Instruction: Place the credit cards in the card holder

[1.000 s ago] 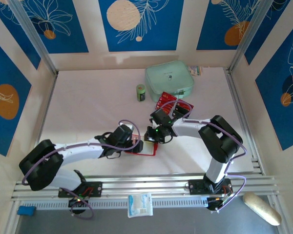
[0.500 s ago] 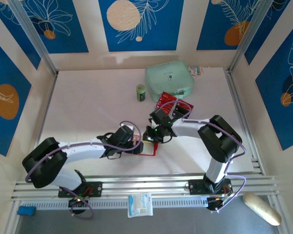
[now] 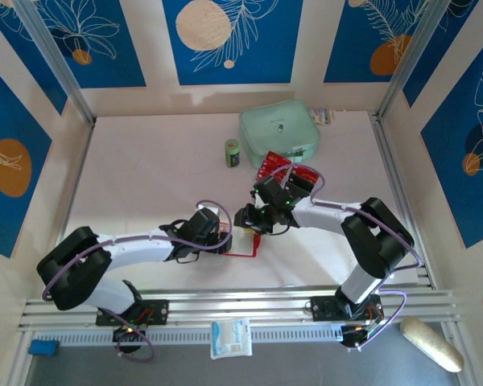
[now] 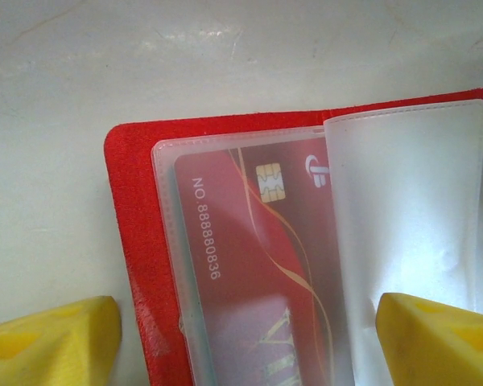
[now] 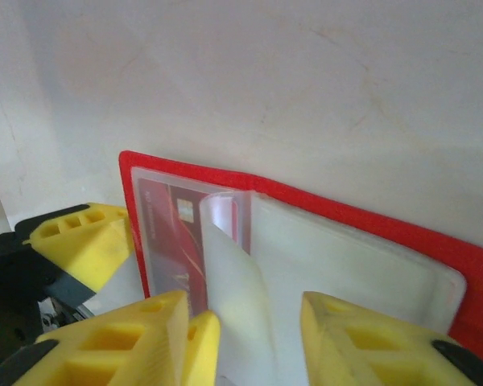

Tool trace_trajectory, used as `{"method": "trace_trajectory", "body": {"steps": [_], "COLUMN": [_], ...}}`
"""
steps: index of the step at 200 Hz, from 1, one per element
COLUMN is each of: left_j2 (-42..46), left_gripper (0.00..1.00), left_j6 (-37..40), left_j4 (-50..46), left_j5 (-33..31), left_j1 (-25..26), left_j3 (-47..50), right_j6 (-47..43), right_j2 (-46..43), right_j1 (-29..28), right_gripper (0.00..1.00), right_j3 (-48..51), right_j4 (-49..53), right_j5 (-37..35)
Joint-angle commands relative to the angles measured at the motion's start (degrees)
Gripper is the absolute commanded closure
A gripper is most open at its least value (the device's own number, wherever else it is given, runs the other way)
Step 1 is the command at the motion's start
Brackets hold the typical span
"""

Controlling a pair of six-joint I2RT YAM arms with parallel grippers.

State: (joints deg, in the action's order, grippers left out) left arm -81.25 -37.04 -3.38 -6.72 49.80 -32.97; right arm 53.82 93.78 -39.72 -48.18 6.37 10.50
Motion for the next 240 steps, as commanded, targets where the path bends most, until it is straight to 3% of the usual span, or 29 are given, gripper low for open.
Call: {"method": "trace_trajectory", "body": {"steps": [1,131,188,240], "left_j2": [-1.55,3.55,13.14,18.23], "left_gripper": [0.17,0.11,0.04,0.03], "left_j6": [-0.24,-0.07,0.38,-0.18], "left_j4": [1.97,-0.43,-5.77,-7.47], "left_j5": [2.15,0.56,-2.92,-5.22], "left_j1": [0.73,0.66,0.49,0.39], "left_j3": [1.37,1.88,2.83,5.17], "right_j6": [1.10,2.00,5.14,7.66], "right_j2": [-0.35,4.72,6.63,11.56], "right_j1": [-0.03,-2.76,-4.47,-5.54], "right_gripper": [0.55,0.54,0.27,0.23], "right_j3": [2.08,-4.23,-7.02,-9.99], "right_j4": [-0.59,-3.12,-4.39,-5.99], "right_j5": [-0.32,3.94,4.95,5.39]}}
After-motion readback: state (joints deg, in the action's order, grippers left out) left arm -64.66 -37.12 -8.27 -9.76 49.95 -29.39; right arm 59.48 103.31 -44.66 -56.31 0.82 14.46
